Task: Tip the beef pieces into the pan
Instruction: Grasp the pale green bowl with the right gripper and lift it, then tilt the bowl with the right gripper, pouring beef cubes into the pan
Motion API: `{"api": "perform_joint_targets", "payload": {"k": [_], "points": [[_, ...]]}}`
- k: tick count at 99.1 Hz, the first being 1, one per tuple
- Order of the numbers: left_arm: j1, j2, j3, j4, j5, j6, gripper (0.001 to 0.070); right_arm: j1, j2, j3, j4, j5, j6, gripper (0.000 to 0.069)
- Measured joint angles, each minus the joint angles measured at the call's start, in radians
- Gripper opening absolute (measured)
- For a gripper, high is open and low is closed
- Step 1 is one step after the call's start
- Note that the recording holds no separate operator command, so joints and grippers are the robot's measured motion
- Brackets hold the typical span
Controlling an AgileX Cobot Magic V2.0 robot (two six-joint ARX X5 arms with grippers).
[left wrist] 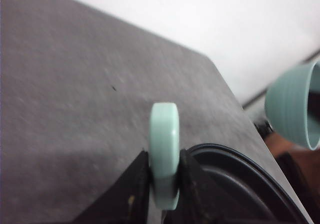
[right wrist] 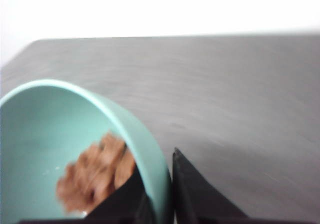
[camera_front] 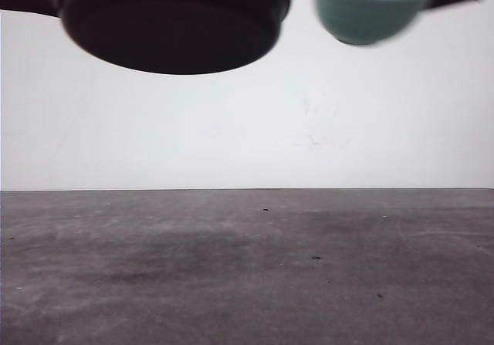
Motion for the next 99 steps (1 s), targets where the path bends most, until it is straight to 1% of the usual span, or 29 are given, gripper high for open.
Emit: {"api": "perform_joint_targets", "payload": {"k": [9, 18, 27, 38, 50, 57, 68, 75, 85, 99], "points": [[-0.021, 0.043, 0.029, -0.003, 0.019, 0.0, 0.0054, 0.108, 0.001, 0.003, 0.027, 0.067, -0.024, 0.0032], [-0.04, 0.07, 0.051, 0.0, 0.024, 0.003, 0.0054, 0.209, 0.002, 0.003, 0.075, 0.15, -0.079, 0.0032], [-0.055, 0.085, 0.059, 0.0, 0.024, 0.003, 0.0054, 0.303, 0.002, 0.003, 0.126, 0.218, -0.164, 0.0032], [-0.065, 0.097, 0.059, -0.003, 0.027, 0.004, 0.0054, 0.412, 0.002, 0.003, 0.167, 0.283, -0.303, 0.0032], [-0.065, 0.098, 0.059, -0.003, 0.028, 0.004, 0.0054, 0.529, 0.002, 0.003, 0.202, 0.37, -0.5, 0.0032], [-0.065, 0.098, 0.059, -0.003, 0.031, 0.004, 0.0054, 0.599, 0.002, 0.003, 0.216, 0.46, -0.636, 0.0032], [-0.065, 0.098, 0.06, -0.013, 0.039, 0.004, 0.0054, 0.698, 0.002, 0.003, 0.251, 0.624, -0.879, 0.0032], [-0.065, 0.098, 0.07, -0.045, 0.039, 0.009, 0.0054, 0.743, 0.002, 0.003, 0.29, 0.696, -1.023, 0.0032], [-0.065, 0.098, 0.089, -0.061, 0.039, 0.021, 0.0054, 0.783, 0.002, 0.003, 0.341, 0.754, -1.212, 0.0031], [-0.065, 0.098, 0.122, -0.074, 0.039, 0.03, 0.0054, 0.818, 0.002, 0.003, 0.412, 0.775, -1.419, 0.003]]}}
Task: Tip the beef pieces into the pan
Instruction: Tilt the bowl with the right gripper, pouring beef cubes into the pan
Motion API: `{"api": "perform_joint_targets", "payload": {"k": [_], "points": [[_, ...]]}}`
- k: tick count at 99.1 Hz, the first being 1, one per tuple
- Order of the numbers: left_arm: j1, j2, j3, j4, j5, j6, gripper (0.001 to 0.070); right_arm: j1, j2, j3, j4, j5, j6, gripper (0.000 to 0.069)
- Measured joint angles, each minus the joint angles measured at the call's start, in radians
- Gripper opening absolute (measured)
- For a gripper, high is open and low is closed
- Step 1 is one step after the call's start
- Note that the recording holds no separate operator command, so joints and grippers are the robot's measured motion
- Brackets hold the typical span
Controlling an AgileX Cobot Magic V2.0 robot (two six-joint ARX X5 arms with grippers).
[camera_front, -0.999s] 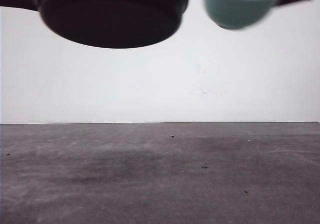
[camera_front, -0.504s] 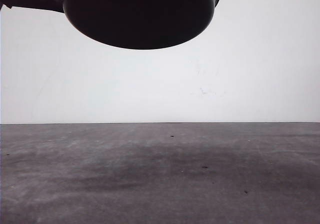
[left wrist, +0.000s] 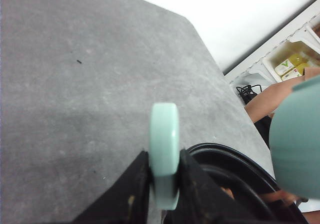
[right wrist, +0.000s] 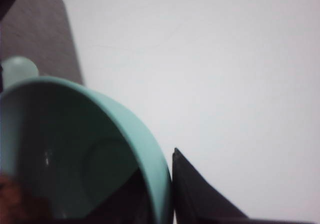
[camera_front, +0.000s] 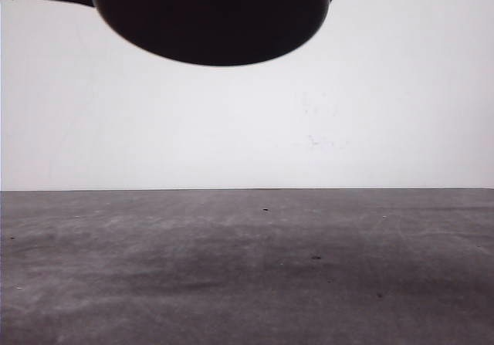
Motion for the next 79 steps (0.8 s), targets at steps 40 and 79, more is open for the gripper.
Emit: {"api": "perform_joint_targets", "payload": {"k": [40, 79], "points": [[0.0, 0.0, 0.006, -0.011, 0.0, 0.004, 0.0054, 0.03, 0.0, 0.0, 0.048, 0.002, -0.216, 0.0029], [0.0, 0.0, 0.006, -0.011, 0.0, 0.008, 0.0054, -0.189, 0.0, 0.107, -0.124, 0.171, 0.488, 0.0029]]}}
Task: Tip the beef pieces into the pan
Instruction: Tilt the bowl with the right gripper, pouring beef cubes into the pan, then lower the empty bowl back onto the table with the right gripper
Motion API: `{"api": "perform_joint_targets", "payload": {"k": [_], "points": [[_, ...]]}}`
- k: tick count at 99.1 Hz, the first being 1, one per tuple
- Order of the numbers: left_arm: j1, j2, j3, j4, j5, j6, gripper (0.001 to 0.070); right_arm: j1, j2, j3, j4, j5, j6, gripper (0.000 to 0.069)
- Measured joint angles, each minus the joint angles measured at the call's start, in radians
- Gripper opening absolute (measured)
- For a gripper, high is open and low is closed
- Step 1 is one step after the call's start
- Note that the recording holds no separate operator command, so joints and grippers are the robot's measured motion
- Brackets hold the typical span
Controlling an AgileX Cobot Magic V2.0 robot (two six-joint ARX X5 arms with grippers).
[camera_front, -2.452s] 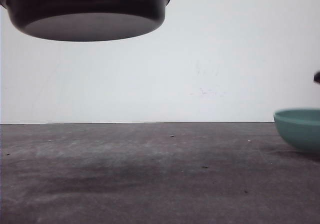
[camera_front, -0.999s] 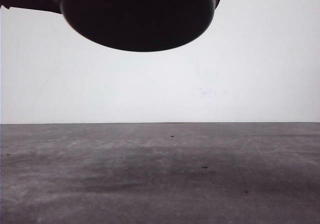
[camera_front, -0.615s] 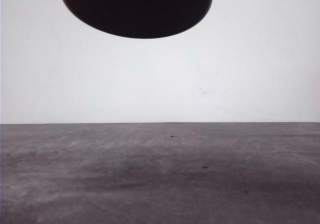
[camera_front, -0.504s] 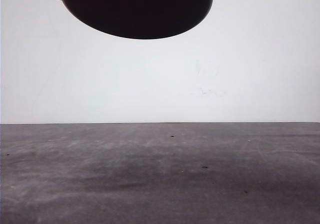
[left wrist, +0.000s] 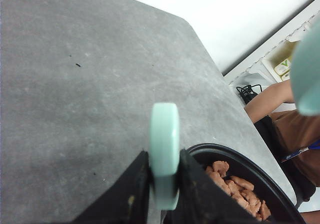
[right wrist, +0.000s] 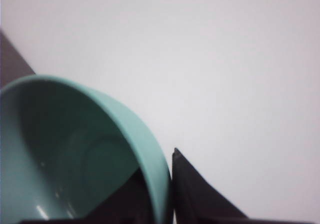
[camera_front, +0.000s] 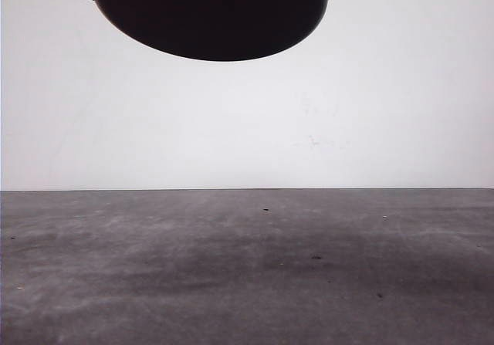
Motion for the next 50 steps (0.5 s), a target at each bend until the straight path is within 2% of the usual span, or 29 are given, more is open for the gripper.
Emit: {"api": "perform_joint_targets", "payload": {"k": [6, 12, 28, 38, 50], "points": [[0.0, 0.0, 0.0, 0.0, 0.0, 0.001, 0.0054, -0.083, 0.0, 0.039, -0.113, -0.036, 0.163, 0.0029], [0.0, 0.0, 0.0, 0.0, 0.0, 0.004, 0.0054, -0.188, -0.002, 0.061, -0.226, -0.128, 0.344, 0.0029], [0.0, 0.0, 0.0, -0.005, 0.0, 0.012, 0.0054, -0.501, 0.013, 0.055, -0.468, -0.485, 0.744, 0.0029], [0.0, 0.0, 0.0, -0.013, 0.0, 0.015, 0.0054, -0.69, 0.047, 0.019, -0.514, -0.697, 0.868, 0.0029], [0.0, 0.0, 0.0, -0.018, 0.0, 0.019, 0.0054, -0.834, 0.097, -0.063, -0.525, -0.834, 0.925, 0.0029]]}}
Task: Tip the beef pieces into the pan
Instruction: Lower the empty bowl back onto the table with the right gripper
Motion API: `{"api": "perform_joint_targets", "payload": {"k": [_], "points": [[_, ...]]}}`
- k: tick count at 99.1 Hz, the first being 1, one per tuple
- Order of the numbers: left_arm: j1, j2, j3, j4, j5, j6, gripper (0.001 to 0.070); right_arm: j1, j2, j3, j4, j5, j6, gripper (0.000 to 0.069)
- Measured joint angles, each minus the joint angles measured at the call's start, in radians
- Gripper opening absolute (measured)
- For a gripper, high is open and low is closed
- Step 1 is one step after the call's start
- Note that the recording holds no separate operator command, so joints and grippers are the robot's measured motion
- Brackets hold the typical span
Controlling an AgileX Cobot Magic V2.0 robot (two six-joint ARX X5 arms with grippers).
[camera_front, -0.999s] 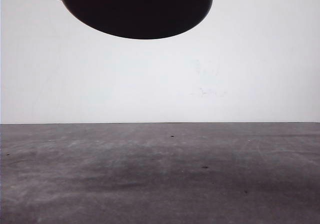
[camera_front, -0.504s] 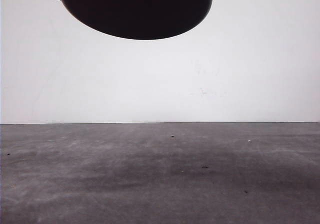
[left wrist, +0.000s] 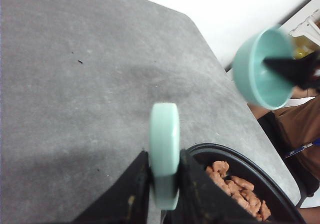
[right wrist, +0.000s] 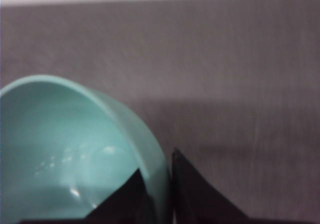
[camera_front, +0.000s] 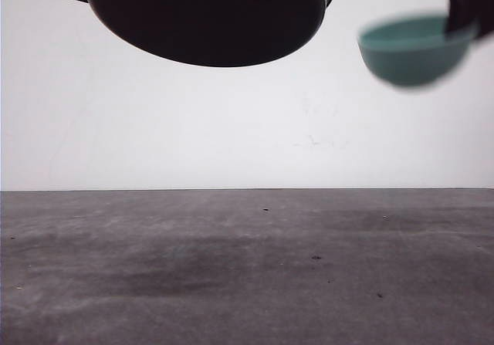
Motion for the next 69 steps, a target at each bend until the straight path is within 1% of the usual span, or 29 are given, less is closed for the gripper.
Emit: {"api": "perform_joint_targets", "payload": {"k": [7, 16, 32, 53, 56, 58, 60, 66, 69], "points": [[0.0, 0.0, 0.0, 0.0, 0.0, 0.0, 0.0054, -0.043, 0.025, -0.068, 0.018, -0.044, 0.013, 0.0029], [0.0, 0.0, 0.0, 0.0, 0.0, 0.003, 0.0054, -0.082, 0.061, -0.164, 0.079, -0.085, 0.034, 0.0029], [0.0, 0.0, 0.0, 0.0, 0.0, 0.011, 0.0054, -0.109, 0.112, -0.305, 0.192, -0.097, 0.077, 0.0029], [0.0, 0.0, 0.0, 0.007, -0.001, 0.027, 0.0054, -0.11, 0.166, -0.337, 0.246, -0.106, 0.094, 0.0037], [0.0, 0.0, 0.0, 0.011, -0.001, 0.027, 0.0054, -0.11, 0.174, -0.337, 0.247, -0.116, 0.094, 0.0063], [0.0, 0.0, 0.0, 0.014, -0.001, 0.028, 0.0054, -0.11, 0.178, -0.337, 0.246, -0.118, 0.094, 0.0094], [0.0, 0.0, 0.0, 0.019, -0.001, 0.029, 0.0054, -0.11, 0.181, -0.337, 0.246, -0.118, 0.095, 0.0137], [0.0, 0.0, 0.0, 0.024, -0.007, 0.03, 0.0054, -0.11, 0.183, -0.337, 0.247, -0.118, 0.097, 0.0292], [0.0, 0.0, 0.0, 0.024, -0.016, 0.031, 0.0054, -0.11, 0.183, -0.337, 0.25, -0.118, 0.101, 0.0354]]}}
